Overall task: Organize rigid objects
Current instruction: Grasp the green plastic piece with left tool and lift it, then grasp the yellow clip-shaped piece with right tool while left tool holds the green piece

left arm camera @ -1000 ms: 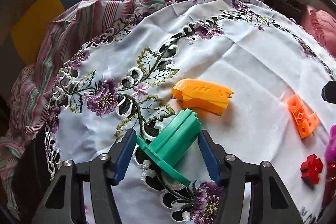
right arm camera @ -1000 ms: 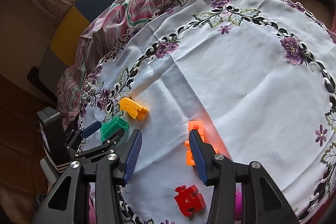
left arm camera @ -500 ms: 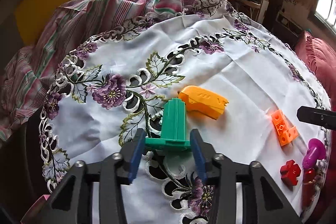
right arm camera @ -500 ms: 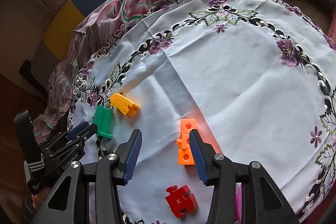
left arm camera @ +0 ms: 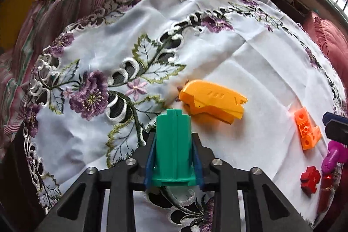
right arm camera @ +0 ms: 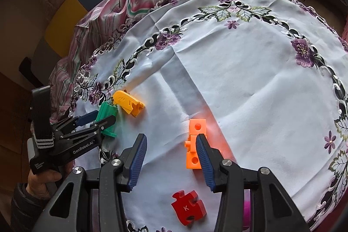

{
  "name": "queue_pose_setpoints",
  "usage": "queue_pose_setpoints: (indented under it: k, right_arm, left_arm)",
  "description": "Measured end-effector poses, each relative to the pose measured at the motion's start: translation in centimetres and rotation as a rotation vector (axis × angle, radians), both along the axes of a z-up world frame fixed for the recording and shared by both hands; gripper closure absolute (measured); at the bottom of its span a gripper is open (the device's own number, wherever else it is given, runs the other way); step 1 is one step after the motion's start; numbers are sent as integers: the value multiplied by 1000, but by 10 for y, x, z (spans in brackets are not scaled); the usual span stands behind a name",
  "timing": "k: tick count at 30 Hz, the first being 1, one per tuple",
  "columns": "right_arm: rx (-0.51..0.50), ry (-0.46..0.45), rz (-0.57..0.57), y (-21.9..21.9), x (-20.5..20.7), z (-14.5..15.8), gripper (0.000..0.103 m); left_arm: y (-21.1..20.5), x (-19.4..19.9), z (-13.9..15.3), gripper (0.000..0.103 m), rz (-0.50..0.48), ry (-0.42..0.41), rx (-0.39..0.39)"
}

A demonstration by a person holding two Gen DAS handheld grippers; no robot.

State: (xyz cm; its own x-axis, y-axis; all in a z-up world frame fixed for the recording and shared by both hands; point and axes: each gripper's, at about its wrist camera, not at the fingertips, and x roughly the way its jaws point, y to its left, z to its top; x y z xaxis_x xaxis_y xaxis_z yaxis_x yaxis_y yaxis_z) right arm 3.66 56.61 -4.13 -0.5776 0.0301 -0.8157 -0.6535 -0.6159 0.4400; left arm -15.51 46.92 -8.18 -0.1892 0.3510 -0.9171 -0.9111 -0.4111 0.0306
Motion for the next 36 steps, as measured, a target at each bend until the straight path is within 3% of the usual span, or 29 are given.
queue_pose_setpoints:
  k: [4,7,10,16,22,26,35,36]
  right_arm:
    - [16,2,9,-1,-1,2,56]
    - [26,-4,20,-3,-3,2,56]
    - [40,-11,39,-7,-5,3,56]
    - [88,-28,146,-28,-21,6,56]
    - [227,-83,330,-50,-77,13,56]
    - [319,-158,397,-45,-122,1,56]
    - [336,-285,480,-38,-178,-44,56]
    - [360,-274,479,-41,-177,-44,70]
  left_arm:
    - [-14,10,6,73,23,25,61]
    - [-33,11,21,73,79,-16,125]
    - [-55,22,40,73,122,-7,171]
    - [-104,49,70,73,200,8,246]
    - [-147,66,85,73,293,-18,292]
    - [-176,73,94,73,352,-29,324]
    - [-236,73,94,73,520,-14,327]
    - [-242,74,95,73,534,-3,327]
